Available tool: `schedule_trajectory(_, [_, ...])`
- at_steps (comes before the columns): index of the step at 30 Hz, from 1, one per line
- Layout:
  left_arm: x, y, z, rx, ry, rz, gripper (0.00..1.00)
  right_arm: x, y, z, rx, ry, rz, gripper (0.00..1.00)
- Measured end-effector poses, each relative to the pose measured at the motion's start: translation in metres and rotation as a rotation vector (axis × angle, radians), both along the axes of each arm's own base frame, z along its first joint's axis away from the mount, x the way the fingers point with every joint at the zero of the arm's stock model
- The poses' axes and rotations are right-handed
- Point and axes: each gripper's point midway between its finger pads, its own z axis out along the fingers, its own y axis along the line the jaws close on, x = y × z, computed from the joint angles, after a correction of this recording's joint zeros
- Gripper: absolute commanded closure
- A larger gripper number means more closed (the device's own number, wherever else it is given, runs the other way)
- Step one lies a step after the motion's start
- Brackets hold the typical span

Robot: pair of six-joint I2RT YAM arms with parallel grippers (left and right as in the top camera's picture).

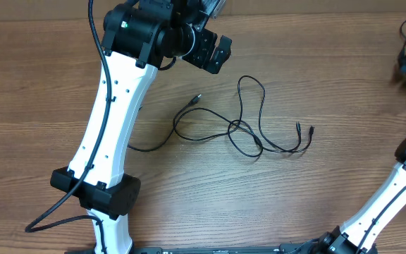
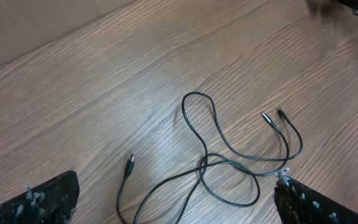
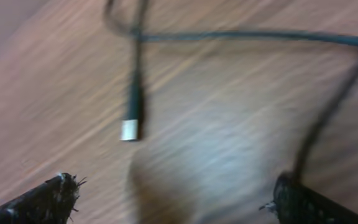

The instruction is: Untangle cables

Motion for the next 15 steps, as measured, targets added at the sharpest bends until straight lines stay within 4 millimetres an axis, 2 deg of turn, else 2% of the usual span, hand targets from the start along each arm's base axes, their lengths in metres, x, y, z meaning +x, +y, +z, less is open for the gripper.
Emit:
schedule_trajectory(3, [0.000,0.000,0.000,0.007,-0.006,-0.011,0.00,0.004,0.011,0.006,0.023,-0.012,0.025,0.00])
schedule_trajectory(5, [-0.001,0.000,-0.001,0.012,-0.007,-0.017,0.00,0.006,0.017,0.018,0.028,-0.018,0.035,0.00])
schedule_trajectory(8, [-0.001,0.000,-0.001,0.017,-0.011,-0.026,0.00,0.007,0.029,0.053,0.022,-0.037,0.047,0.00])
schedule_trajectory(10, [-0.001,0.000,-0.001,0.021,-0.015,-0.032,0.00,0.010,0.045,0.085,0.013,-0.056,0.067,0.00])
schedule_trajectory(12, [-0.001,0.001,-0.001,0.023,-0.014,-0.034,0.00,0.018,0.067,0.116,0.004,-0.084,0.095,0.00])
schedule_trajectory(13, [-0.002,0.001,-0.002,0.025,-0.012,-0.035,0.00,0.025,0.085,0.135,0.002,-0.109,0.125,0.00])
schedule_trajectory(15, [-0.003,0.001,-0.002,0.029,-0.007,-0.037,0.00,0.038,0.116,0.158,0.003,-0.151,0.181,0.00])
